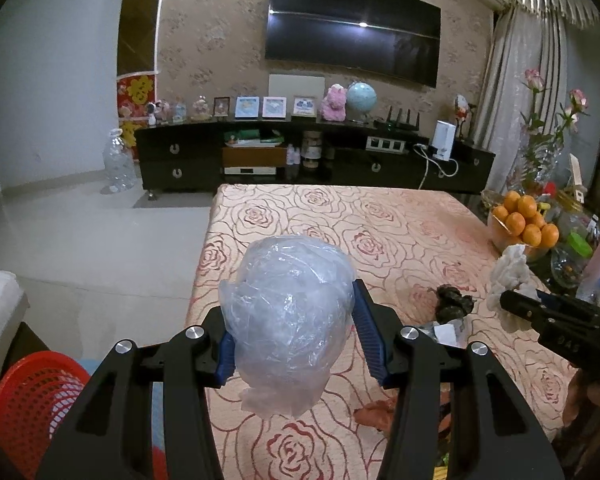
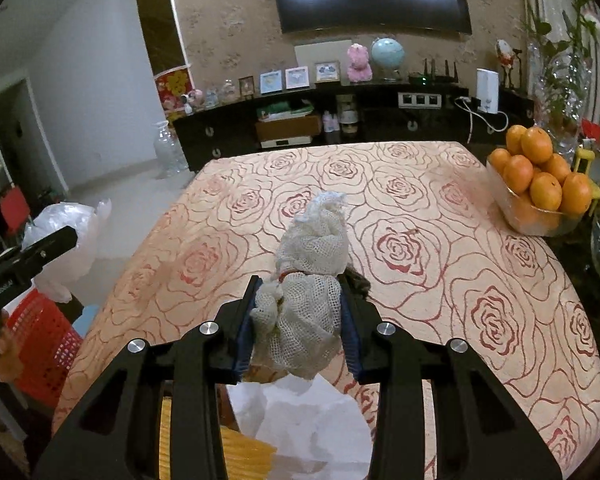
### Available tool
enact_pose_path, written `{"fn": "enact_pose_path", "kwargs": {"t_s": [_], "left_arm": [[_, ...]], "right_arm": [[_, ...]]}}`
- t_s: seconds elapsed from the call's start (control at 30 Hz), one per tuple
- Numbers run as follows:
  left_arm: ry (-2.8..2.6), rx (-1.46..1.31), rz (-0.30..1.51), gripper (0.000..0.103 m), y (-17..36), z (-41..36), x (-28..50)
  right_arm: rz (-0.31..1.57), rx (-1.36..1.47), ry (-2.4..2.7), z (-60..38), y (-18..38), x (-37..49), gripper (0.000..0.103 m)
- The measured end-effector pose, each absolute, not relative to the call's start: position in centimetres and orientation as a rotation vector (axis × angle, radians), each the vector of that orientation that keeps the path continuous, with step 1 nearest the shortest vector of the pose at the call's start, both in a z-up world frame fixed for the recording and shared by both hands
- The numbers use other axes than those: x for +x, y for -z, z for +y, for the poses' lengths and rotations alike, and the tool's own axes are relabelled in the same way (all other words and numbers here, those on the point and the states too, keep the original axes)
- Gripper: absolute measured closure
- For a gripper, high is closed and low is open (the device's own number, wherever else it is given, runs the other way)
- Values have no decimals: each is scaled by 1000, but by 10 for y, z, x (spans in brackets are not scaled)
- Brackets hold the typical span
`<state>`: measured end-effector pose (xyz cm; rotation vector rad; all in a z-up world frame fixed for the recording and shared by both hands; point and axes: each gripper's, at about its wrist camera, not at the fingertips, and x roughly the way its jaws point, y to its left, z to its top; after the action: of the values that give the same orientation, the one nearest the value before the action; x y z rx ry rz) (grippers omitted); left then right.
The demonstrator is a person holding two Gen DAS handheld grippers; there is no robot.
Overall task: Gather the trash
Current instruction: 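Carry both bags over the red wastebasket and open both tools to drop them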
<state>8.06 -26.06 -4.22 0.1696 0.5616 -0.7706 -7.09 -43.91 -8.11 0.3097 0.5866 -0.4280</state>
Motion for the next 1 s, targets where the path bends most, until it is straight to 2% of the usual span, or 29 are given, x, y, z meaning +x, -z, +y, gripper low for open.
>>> {"fn": "enact_pose_path", "kwargs": {"t_s": [0.43, 1.0], "left_arm": [[673, 148, 521, 55, 30, -212, 81], [401, 112, 522, 55, 25, -96, 89]], "right_arm": [[569, 262, 387, -417, 73, -61, 68], [563, 181, 212, -345, 51, -19, 68]]}}
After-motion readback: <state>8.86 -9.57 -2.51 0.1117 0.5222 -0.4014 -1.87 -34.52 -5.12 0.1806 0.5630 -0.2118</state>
